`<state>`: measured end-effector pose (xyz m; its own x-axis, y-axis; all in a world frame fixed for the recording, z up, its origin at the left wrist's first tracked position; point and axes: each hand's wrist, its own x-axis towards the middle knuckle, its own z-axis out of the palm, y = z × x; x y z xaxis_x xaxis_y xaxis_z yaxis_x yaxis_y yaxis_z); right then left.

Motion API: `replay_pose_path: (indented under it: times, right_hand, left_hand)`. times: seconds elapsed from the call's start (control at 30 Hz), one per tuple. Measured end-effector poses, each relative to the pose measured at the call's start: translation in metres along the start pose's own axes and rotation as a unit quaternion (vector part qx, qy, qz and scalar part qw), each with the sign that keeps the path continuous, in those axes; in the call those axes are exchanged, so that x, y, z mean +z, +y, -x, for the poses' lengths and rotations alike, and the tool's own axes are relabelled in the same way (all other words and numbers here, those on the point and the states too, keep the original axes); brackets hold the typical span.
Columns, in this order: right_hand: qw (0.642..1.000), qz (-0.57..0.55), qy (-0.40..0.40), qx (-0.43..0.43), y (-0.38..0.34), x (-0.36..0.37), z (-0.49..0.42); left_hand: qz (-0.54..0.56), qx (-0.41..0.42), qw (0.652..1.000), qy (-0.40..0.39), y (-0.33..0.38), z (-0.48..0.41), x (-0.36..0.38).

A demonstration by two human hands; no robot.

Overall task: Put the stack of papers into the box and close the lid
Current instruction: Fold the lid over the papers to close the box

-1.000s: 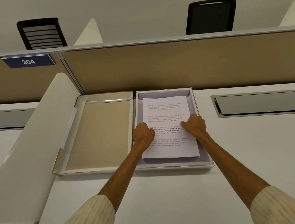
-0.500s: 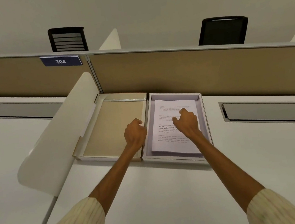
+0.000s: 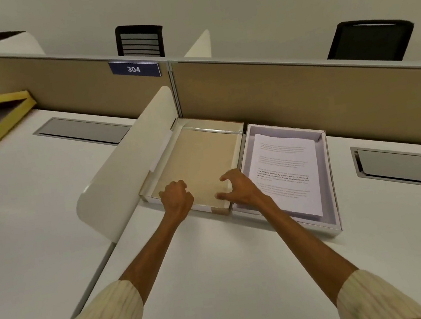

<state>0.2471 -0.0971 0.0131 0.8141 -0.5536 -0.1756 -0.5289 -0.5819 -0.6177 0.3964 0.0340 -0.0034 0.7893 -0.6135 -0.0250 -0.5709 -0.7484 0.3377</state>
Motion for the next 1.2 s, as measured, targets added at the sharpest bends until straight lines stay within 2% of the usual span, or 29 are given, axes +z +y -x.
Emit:
replay_pose_path:
  times: [0.2,0.33,0.4,0.47,0.6,0.7,0.77,0.83,0.9,1.03,1.2]
  right_hand:
    - [0.992,0.119,-0.026,-0.031,-0.011,0.033,-0.004]
    - [0.992,0.120,0.002,-0.039,-0.017,0.051,0.003]
    - [0.995,0.093,0.032,-0.025,-0.019,0.057,0.008]
    - [0.995,0.087,0.053,-0.022,-0.021,0.059,0.011]
    - [0.991,0.108,0.075,-0.021,-0.021,0.062,0.015]
    - [0.989,0.120,0.087,-0.020,-0.018,0.065,0.017]
    - [0.988,0.126,0.088,-0.022,-0.016,0.065,0.017]
    - [0.989,0.118,0.087,-0.026,-0.014,0.066,0.016]
    - [0.990,0.105,0.092,-0.031,-0.012,0.067,0.016]
    - [0.990,0.046,0.125,-0.035,-0.007,0.067,0.017]
    - [0.992,-0.060,0.111,-0.015,-0.008,0.055,0.015]
  left_hand:
    - [-0.079,0.030,0.996,0.011,-0.024,0.009,0.008]
    - [-0.082,0.051,0.995,0.015,-0.027,0.013,0.012]
    - [-0.044,0.058,0.997,0.032,-0.030,0.015,0.016]
    - [0.018,0.057,0.995,0.084,-0.032,0.022,0.021]
    - [0.117,-0.035,0.979,0.162,-0.019,0.038,0.027]
    - [0.217,-0.136,0.957,0.135,-0.009,0.043,0.032]
    - [0.307,-0.188,0.928,0.096,-0.003,0.042,0.035]
    - [0.380,-0.216,0.896,0.075,0.003,0.040,0.034]
    - [0.435,-0.231,0.865,0.093,0.006,0.035,0.030]
    - [0.549,-0.271,0.785,0.091,0.004,0.024,0.020]
    - [0.567,-0.194,0.791,0.120,0.003,0.020,0.006]
